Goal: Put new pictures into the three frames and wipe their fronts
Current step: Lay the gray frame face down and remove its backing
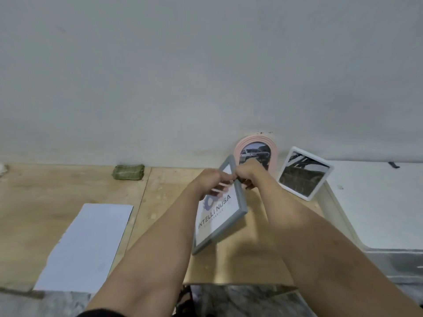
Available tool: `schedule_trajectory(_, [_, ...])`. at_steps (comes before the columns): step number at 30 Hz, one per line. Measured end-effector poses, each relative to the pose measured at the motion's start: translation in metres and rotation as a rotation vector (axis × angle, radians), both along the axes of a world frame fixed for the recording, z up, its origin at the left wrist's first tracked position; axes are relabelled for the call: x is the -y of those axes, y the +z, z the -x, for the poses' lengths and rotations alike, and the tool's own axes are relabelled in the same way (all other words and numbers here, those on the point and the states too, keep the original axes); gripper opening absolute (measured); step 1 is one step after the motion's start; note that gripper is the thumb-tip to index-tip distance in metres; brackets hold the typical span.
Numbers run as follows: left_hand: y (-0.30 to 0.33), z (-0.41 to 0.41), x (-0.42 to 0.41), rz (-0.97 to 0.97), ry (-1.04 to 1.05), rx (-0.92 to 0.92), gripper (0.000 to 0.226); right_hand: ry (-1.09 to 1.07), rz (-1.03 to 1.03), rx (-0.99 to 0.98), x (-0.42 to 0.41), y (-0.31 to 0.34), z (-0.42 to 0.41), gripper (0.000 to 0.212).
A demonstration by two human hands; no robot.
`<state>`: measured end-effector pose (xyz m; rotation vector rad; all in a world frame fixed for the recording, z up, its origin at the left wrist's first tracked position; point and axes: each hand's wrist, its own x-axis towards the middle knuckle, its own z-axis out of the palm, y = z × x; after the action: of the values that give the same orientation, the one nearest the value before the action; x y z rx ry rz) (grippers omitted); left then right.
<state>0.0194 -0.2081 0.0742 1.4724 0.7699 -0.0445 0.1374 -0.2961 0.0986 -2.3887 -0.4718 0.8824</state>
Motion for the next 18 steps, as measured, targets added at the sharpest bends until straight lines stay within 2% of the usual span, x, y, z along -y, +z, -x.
schedule_trajectory(3, [0.023, 0.011, -0.016, -0.103, 0.002, -0.004, 0.029, 0.059, 0.011, -0.041, -0.021, 0.005, 0.015, 0.018])
schedule_trajectory(7, [0.040, 0.043, -0.039, -0.214, -0.030, -0.132, 0.033, 0.196, 0.041, -0.214, -0.053, 0.016, 0.047, 0.013])
schedule_trajectory(9, [0.038, 0.059, -0.046, -0.252, 0.029, -0.171, 0.025, 0.230, 0.026, -0.217, -0.069, 0.014, 0.065, 0.006])
schedule_trajectory(11, [0.033, 0.072, -0.054, -0.282, 0.138, -0.163, 0.014, 0.233, -0.027, -0.185, -0.082, 0.013, 0.081, 0.023])
schedule_trajectory(14, [0.027, 0.086, -0.072, -0.347, 0.277, -0.162, 0.004, 0.211, -0.141, -0.204, -0.094, 0.006, 0.101, 0.026])
schedule_trajectory(16, [0.022, 0.098, -0.087, -0.447, 0.334, -0.195, 0.010, 0.179, -0.150, -0.252, -0.099, -0.007, 0.108, 0.041])
schedule_trajectory(18, [0.017, 0.114, -0.103, -0.504, 0.373, -0.227, 0.017, 0.133, -0.136, -0.258, -0.102, -0.023, 0.112, 0.043])
